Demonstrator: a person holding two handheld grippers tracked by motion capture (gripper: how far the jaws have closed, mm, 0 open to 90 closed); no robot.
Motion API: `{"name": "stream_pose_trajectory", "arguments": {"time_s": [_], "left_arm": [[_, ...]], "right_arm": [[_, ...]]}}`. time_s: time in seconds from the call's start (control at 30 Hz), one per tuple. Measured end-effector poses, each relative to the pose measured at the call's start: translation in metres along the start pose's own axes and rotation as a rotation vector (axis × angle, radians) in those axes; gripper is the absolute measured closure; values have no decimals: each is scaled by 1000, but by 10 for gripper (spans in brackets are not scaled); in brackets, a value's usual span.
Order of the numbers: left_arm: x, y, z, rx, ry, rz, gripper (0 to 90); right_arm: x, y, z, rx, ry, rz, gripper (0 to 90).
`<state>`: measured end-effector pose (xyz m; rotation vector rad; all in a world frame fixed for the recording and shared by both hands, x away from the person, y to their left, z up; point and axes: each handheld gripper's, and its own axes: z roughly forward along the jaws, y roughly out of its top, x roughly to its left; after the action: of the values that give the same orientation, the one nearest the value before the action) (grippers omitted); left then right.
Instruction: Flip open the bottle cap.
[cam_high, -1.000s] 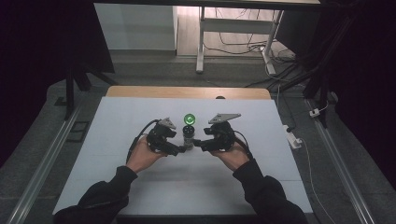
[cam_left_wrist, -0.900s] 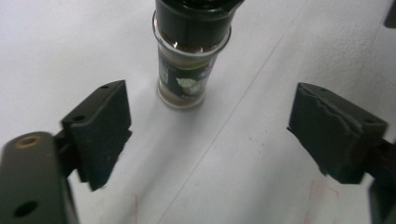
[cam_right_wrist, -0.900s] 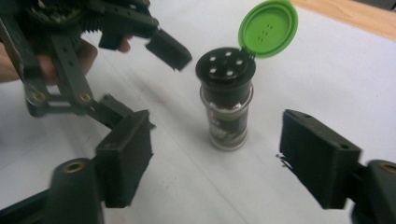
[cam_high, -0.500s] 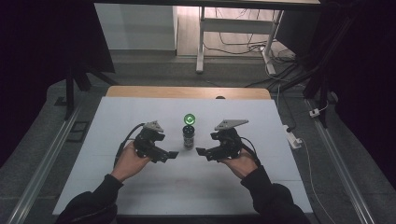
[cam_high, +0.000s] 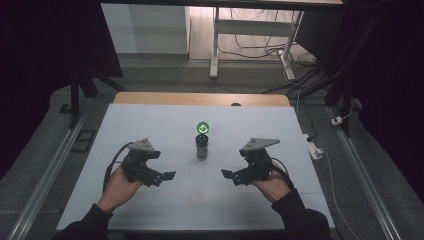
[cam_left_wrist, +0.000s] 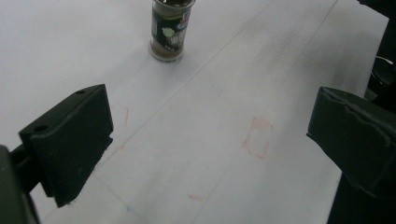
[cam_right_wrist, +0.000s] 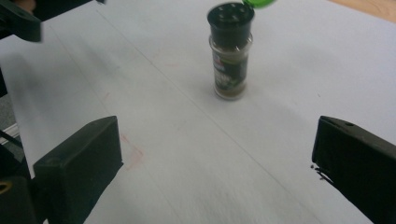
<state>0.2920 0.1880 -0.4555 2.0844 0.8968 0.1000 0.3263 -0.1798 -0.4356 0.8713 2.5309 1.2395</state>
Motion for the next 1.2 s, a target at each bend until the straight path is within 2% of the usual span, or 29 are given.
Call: {"name": "stream_pose_trajectory", "arguments": {"time_s": [0.2,0.5,0.7,0.93,1.13,1.2], "left_arm": [[-4,-20,-20,-28,12,-38,7],[-5,-55,-54,-86,69,-103,1],[-5,-79,-73,-113,110,-150,0],[-5,-101,-83,-113,153,-191,0],[-8,-110,-91,-101,198,-200,0],[-9,-112,-92,-79,217,-205,0]], "right_arm": [[-5,-17,-15,-8,-36,28,0],[-12,-46,-46,-36,-91,81,0],[-18,-68,-68,-42,-149,126,0],[-23,-90,-88,-18,-213,155,0],[-24,-103,-95,20,-230,195,0],[-23,-104,-97,10,-236,204,0]]}}
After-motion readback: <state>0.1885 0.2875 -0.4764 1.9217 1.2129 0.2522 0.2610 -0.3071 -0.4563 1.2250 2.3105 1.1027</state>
